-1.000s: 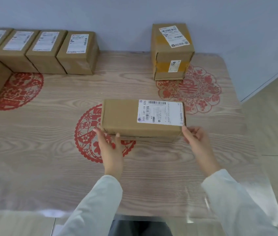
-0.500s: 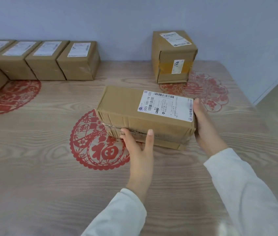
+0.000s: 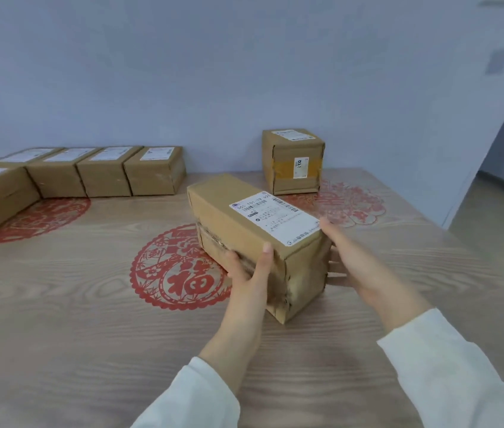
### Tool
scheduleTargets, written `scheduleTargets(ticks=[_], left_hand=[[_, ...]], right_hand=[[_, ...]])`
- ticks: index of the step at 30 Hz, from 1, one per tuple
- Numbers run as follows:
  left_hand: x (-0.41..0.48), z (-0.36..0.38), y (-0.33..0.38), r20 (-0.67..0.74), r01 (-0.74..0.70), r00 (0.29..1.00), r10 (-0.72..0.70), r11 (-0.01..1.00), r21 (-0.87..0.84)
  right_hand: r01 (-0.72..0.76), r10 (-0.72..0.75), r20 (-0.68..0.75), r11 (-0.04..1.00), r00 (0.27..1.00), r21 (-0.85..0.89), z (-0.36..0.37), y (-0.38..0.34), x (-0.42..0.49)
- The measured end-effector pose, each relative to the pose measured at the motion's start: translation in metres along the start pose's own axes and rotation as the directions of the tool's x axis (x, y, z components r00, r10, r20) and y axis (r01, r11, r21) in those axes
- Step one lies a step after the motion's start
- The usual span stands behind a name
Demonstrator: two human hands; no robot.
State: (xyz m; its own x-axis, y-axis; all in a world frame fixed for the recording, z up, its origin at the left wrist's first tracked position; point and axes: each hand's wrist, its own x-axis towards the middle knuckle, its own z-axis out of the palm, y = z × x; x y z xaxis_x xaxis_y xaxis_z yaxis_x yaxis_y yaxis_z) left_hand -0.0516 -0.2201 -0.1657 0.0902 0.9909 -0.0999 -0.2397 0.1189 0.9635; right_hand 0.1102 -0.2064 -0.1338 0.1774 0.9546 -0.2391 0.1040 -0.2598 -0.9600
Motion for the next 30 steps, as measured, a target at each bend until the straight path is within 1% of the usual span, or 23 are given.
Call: scheduleTargets(ticks=[3,7,10,14,16,17,19,22,25,30], left_hand=[[-0.006,-0.009,0.003,0.102,0.032,0.994,-0.028,0.998,-0.047],[-0.011,-0.022,0.014,0.182,0.009,0.983,0.011,0.994,-0.111],[-0.01,-0.033,0.025,0.184,-0.045,0.981,0.066,0.993,-0.112],[-0.012,-0.049,0.032,0.217,-0.107,0.969,0.115,0.993,-0.051],[-0.016,-0.056,0.036,0.234,-0.122,0.964,0.128,0.992,-0.041],[-0.016,-0.057,0.037,0.238,-0.133,0.962,0.137,0.991,-0.03],[-0.02,-0.062,0.04,0.226,-0.166,0.961,0.16,0.986,0.006],[-0.02,-0.072,0.041,0.214,-0.185,0.961,0.174,0.982,0.032],[-0.022,-0.081,0.043,0.233,-0.182,0.959,0.161,0.981,0.072],[-0.03,-0.082,0.044,0.207,-0.247,0.953,0.221,0.963,0.108]], right_hand=[[-0.005,0.005,0.008,1.0,1.0,0.027,0.009,0.003,-0.017],[0.015,-0.015,-0.007,0.996,1.0,0.092,0.025,0.008,-0.032],[0.086,-0.086,-0.006,0.984,0.996,0.154,0.04,0.012,-0.043],[0.217,-0.199,-0.115,0.961,0.973,0.169,0.058,0.006,-0.054],[0.265,-0.242,-0.142,0.949,0.96,0.169,0.066,0.004,-0.058],[0.282,-0.262,-0.132,0.944,0.956,0.172,0.067,0.004,-0.06],[0.326,-0.319,-0.066,0.934,0.945,0.149,0.073,0.005,-0.065],[0.378,-0.38,0.017,0.924,0.925,0.057,0.079,0.01,-0.071],[0.409,-0.411,0.026,0.911,0.911,0.047,0.081,0.013,-0.071],[0.424,-0.423,0.046,0.906,0.905,0.008,0.086,0.015,-0.074]])
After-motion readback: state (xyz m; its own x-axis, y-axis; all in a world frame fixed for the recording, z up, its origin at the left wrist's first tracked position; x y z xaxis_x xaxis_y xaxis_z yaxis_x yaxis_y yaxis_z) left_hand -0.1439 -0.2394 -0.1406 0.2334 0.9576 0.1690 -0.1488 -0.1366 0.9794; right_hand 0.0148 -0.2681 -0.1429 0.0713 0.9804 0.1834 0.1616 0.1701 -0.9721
